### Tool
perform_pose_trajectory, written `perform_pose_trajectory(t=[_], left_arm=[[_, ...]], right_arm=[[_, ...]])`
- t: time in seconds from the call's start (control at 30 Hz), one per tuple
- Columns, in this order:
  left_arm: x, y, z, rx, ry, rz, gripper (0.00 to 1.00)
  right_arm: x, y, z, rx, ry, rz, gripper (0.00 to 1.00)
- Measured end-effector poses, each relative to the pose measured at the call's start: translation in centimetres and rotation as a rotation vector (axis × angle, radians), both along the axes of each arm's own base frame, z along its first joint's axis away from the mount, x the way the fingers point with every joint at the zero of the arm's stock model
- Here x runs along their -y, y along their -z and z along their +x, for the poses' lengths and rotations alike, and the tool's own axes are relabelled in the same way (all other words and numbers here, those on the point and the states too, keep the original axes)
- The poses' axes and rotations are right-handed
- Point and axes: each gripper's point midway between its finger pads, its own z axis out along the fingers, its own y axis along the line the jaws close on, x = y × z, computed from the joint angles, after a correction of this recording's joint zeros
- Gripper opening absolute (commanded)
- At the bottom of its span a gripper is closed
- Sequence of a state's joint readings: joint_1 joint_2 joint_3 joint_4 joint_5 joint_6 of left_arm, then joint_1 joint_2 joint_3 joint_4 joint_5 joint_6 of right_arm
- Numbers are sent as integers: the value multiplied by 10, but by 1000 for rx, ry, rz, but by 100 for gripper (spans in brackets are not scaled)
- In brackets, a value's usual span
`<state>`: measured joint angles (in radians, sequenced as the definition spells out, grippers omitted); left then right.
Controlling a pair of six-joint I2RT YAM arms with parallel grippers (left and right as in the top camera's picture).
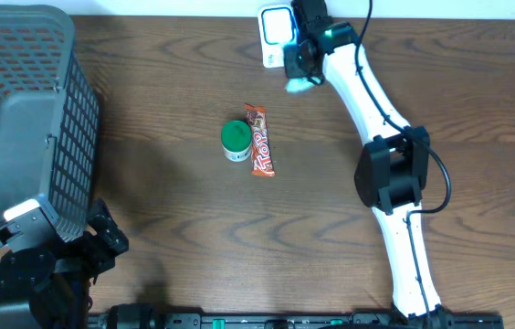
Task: Scan the item barcode
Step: 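Carry the wipes pack right and release it on the table's right edge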
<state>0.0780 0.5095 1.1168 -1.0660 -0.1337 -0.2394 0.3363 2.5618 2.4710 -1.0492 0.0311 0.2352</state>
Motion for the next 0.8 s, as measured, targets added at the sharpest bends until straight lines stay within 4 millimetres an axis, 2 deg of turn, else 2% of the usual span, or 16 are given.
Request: perform_pose_trajectory(t=[0.17,0.23,0.37,0.43,0.53,0.63,0.7,0.77,0.8], left_arm=[[0,0,0,0,0,0,98],[0,0,0,0,0,0,98],[0,0,0,0,0,0,98],[0,0,0,0,0,0,98],[0,0,0,0,0,0,98],[0,0,0,0,0,0,98],[0,0,0,0,0,0,98],[0,0,0,0,0,0,98],[0,0,0,0,0,0,98]], right_arm=[[41,-5,-41,-189,8,-82,1],[70,-7,-60,-280,21,-135,1],[153,-10,-98,-469,99,-300,1],[190,-11,-100,-485,149,-358,1],[274,-14,-101,-490,287,-439,1],[345,-10,-117,-523,420,-446,1],[389,-4,-136,-555,512,-419,5],[428,5,-155,-578,602,-371,5],[444,10,-165,-588,641,-344,9]])
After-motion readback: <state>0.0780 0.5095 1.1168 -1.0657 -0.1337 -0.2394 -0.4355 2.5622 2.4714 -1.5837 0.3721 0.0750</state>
